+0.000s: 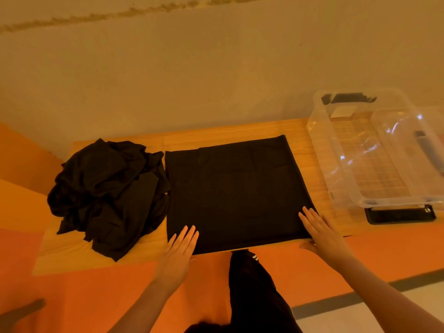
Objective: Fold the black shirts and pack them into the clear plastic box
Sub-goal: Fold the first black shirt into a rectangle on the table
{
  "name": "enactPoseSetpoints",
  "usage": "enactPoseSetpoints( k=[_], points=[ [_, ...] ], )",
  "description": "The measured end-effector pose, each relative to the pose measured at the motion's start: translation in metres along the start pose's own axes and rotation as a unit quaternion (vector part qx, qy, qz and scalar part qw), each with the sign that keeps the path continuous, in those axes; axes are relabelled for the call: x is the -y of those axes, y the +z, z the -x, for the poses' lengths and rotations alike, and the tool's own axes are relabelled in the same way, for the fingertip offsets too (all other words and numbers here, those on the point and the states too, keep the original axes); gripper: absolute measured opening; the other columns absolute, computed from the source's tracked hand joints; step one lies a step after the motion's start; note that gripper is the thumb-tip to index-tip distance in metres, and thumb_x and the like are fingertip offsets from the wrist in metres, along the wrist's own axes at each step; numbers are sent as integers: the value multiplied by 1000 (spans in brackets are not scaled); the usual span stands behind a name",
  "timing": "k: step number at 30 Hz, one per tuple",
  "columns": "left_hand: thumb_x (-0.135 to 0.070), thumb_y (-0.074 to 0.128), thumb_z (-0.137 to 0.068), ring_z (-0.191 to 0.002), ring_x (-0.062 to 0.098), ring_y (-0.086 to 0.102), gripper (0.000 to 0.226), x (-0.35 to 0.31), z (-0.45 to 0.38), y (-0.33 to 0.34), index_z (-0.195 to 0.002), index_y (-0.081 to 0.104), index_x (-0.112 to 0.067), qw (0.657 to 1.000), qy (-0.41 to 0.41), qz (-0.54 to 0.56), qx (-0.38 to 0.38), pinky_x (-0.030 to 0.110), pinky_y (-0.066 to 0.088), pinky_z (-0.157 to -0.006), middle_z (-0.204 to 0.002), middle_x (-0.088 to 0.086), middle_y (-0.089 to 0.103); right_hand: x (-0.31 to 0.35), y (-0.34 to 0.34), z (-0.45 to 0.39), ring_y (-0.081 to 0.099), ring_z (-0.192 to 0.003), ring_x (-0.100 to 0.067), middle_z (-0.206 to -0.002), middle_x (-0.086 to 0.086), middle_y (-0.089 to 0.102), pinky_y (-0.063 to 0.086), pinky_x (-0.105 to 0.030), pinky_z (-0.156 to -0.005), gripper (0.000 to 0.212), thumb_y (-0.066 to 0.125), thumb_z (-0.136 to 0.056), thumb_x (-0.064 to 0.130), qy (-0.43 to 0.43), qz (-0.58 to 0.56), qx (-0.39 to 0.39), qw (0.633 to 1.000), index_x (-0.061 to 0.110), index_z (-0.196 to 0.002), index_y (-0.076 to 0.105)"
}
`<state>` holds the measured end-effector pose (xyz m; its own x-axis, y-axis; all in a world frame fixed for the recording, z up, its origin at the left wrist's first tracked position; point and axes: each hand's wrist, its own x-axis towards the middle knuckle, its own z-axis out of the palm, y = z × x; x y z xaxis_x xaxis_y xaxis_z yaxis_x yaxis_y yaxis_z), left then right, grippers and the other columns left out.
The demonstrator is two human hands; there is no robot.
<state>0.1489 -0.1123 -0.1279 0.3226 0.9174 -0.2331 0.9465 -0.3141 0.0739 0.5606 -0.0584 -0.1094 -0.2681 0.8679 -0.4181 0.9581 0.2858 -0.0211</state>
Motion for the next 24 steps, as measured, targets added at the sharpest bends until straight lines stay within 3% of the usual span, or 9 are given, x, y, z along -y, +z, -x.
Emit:
enactPoseSetpoints(
  k=[2,3,5,8,10,12,15,18,24],
  points=[
    [-16,91,-42,-144,22,-1,111,3,5,4,-136,33,-11,1000,8,-6,3,32,-2,-113,-130,9,56,-3,8,9,-8,-144,-12,-144,-7,40,4,-33,-112,67,37,-94,48,-13,19,-8,1000,23,-149,10],
    [-14,92,-39,-143,24,12,105,4,7,5,-131,40,-11,1000,16,-10,6,30,-4,-114,-127,7,59,-3,9,12,-5,-144,-13,-141,-8,44,4,-34,-112,78,64,-83,31,-22,24,-8,999,22,-146,19],
    [-12,93,-33,-123,22,51,92,6,9,5,-119,59,-14,999,35,-2,23,27,-1,-114,-118,3,65,-5,13,16,19,-140,-17,-135,-10,52,4,-33,-112,97,83,-52,1,-32,36,-58,997,17,-136,37],
    [-9,92,-42,-109,12,61,66,9,9,-14,-104,71,-19,997,32,70,-1,14,32,-102,-113,-4,68,-9,6,16,59,-113,-19,-120,-7,64,26,-31,-111,93,87,-34,-3,-58,44,-101,992,18,-120,59],
    [-4,71,-77,-124,14,50,44,13,7,-31,-118,62,-17,992,14,123,-20,9,35,-96,-128,-2,59,-4,-15,17,63,-106,-14,-120,-1,64,46,-28,-95,79,86,-51,3,-60,9,-93,994,23,-121,57],
    [-14,52,-93,-110,20,58,29,15,6,-54,-120,62,-18,985,-50,165,-3,19,42,-88,-121,1,62,-1,-44,19,59,-110,-13,-123,1,60,47,-21,-88,44,64,-85,13,-5,-74,-26,997,23,-127,54],
    [-22,57,-91,-65,6,57,14,25,5,-98,-97,70,-20,961,-92,258,-28,16,42,-62,-84,-6,64,-1,-90,26,63,-79,-3,-88,5,69,45,-11,-68,15,60,-88,14,23,-236,-17,971,29,-90,66],
    [-15,62,-88,-65,1,58,13,37,2,-154,-84,63,-27,949,-78,297,-75,12,40,-61,-76,-15,61,-6,-139,39,63,-64,0,-64,5,68,46,-10,-61,28,64,-83,3,42,-384,-83,919,27,-69,68],
    [-11,60,-88,-82,14,57,9,43,-13,-260,-89,69,-10,912,-67,328,-239,12,37,-70,-80,-4,63,9,-220,59,60,-56,1,-59,1,64,49,-11,-59,18,54,-88,-4,29,-502,-233,833,6,-77,65]
  ],
)
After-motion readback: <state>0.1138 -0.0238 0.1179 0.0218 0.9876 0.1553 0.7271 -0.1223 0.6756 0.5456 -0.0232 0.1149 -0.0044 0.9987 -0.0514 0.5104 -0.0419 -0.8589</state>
